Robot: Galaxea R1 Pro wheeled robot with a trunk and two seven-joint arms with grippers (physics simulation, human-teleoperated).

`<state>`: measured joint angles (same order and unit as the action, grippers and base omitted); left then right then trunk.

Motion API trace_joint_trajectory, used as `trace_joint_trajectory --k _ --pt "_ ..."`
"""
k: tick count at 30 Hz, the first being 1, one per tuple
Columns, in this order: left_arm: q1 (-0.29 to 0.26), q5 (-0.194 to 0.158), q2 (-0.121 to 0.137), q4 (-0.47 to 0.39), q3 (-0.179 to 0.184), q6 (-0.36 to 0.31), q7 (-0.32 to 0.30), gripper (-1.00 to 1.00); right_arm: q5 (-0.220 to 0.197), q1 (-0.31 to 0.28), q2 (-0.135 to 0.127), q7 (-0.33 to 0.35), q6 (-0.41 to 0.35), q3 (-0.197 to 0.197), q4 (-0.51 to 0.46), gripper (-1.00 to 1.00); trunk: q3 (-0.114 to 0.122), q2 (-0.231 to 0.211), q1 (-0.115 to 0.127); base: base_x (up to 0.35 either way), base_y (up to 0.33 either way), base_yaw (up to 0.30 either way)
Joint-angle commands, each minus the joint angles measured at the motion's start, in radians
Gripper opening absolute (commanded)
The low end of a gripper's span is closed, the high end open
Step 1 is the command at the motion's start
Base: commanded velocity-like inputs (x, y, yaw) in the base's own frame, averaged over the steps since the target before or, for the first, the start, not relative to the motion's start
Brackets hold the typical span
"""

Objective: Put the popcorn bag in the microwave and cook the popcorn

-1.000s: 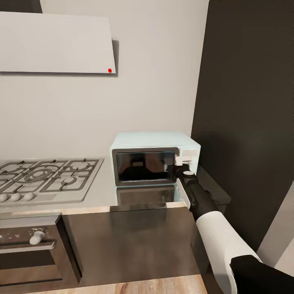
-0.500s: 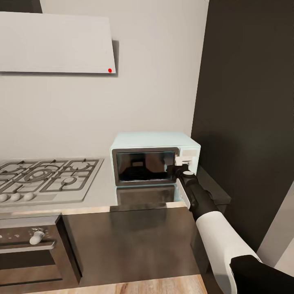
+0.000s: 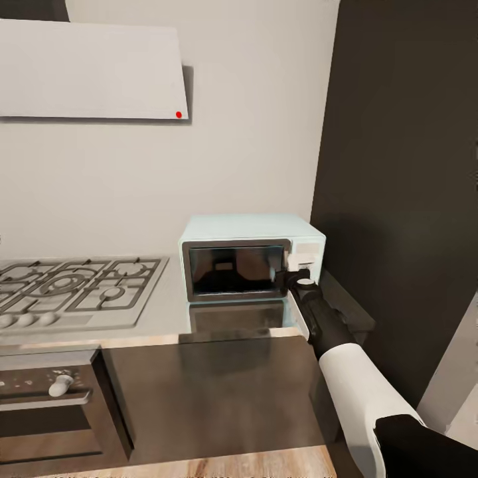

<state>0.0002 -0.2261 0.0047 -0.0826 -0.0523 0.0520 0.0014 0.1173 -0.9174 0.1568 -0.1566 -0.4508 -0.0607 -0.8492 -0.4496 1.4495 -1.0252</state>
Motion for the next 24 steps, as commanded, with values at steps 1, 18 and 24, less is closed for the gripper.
trace_joint_trajectory --k 1,18,24 --pt "0.0 -0.001 0.0 0.0 -0.004 0.002 0.0 1.0 -0.027 0.0 0.001 0.006 -0.003 -0.004 0.002 -1.0 -0.001 0.001 0.0 -0.209 0.0 0.0" --pt "0.0 -0.001 0.0 0.0 -0.004 0.002 0.0 1.0 -0.027 0.0 0.001 0.002 -0.002 -0.004 0.002 -1.0 -0.001 0.001 0.0 -0.196 0.0 0.0" --pt "0.0 -0.001 0.0 0.0 -0.004 0.002 0.0 1.0 -0.027 0.0 0.002 0.002 -0.002 -0.004 0.003 -1.0 -0.001 0.001 0.0 -0.001 0.0 0.0"
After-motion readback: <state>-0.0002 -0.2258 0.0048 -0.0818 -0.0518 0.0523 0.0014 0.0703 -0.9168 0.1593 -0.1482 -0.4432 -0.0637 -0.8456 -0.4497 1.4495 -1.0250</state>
